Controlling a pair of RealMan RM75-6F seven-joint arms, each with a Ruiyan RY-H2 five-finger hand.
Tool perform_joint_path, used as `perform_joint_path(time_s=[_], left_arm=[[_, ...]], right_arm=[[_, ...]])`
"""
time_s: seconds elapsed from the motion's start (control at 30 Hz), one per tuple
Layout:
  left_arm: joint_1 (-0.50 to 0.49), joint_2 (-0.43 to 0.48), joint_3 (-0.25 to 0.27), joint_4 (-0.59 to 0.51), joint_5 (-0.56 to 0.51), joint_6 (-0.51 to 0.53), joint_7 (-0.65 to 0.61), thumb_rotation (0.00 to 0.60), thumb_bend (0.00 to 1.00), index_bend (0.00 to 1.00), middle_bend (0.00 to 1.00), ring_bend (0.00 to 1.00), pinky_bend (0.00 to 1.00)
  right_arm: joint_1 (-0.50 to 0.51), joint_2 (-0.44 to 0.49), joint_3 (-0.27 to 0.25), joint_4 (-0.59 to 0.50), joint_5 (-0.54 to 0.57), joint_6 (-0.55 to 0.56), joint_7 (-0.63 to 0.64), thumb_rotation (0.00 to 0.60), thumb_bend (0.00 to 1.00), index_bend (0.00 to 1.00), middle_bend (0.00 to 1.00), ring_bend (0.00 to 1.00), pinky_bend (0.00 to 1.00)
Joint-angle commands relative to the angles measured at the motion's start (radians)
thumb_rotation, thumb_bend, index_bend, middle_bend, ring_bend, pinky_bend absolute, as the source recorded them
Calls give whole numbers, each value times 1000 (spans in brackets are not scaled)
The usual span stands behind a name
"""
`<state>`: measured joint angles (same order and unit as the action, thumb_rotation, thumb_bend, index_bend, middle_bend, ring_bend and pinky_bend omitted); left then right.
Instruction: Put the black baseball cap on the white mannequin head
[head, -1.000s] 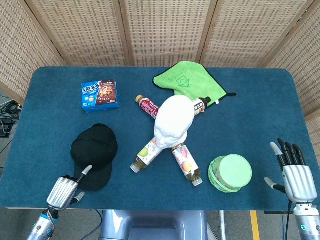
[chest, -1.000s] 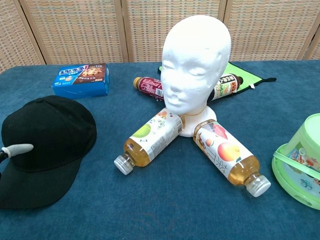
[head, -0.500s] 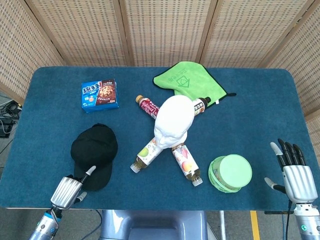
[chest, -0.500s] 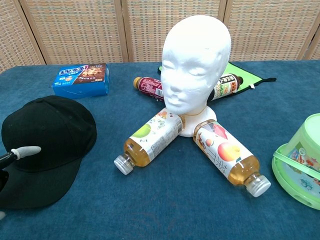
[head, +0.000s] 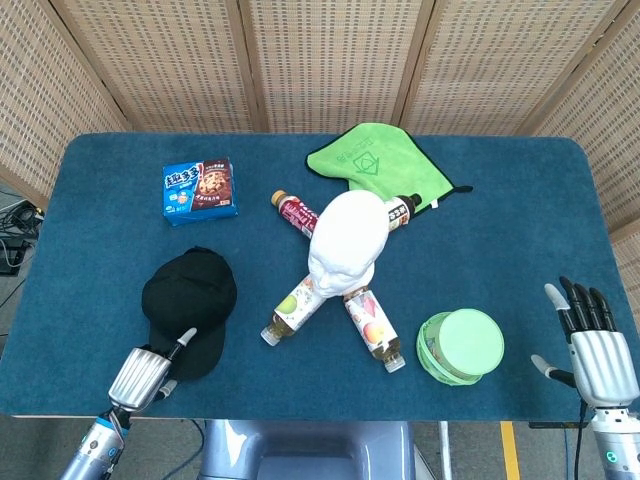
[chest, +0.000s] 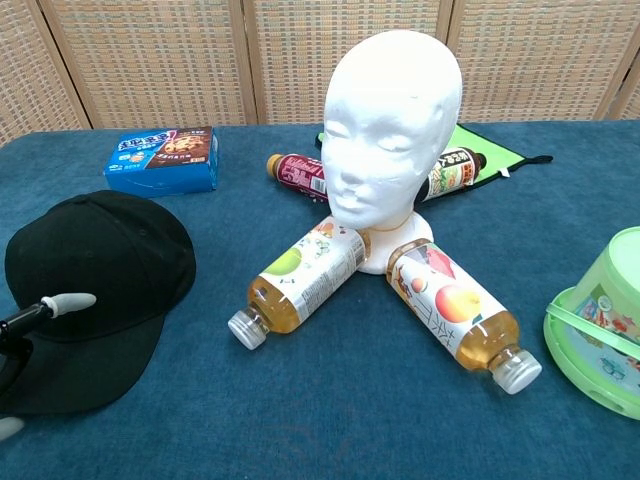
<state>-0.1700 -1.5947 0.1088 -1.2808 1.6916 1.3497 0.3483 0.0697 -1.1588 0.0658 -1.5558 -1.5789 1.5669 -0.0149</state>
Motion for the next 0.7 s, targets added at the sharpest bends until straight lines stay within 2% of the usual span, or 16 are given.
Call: perform_joint_path(time_s=[0.03, 0.37, 0.47, 0.63, 0.7], left_arm=[[-6, 4, -1, -10, -6, -11, 13, 600, 250, 92, 705, 768, 695], [-17, -8, -16, 1, -19, -18, 8, 600, 295, 109, 708, 768, 695], [-20, -13, -18, 10, -17, -13, 4, 600, 344, 124, 714, 771, 695], [-22, -25, -26, 36, 0, 20, 4, 600, 485, 181, 727, 783, 695], [-21, -33, -31, 53, 9, 39, 7, 600, 507, 200, 733, 787, 696]], right_arm=[[0, 1, 0, 0, 0, 0, 3, 600, 27, 0, 0, 0, 0], [-3, -3, 4, 6, -5, 14, 11, 600, 27, 0, 0, 0, 0], [-3, -4, 4, 6, -6, 13, 9, 600, 27, 0, 0, 0, 0], [-3, -4, 4, 6, -6, 14, 9, 600, 28, 0, 0, 0, 0], [-4, -4, 4, 6, -7, 16, 10, 600, 28, 0, 0, 0, 0]])
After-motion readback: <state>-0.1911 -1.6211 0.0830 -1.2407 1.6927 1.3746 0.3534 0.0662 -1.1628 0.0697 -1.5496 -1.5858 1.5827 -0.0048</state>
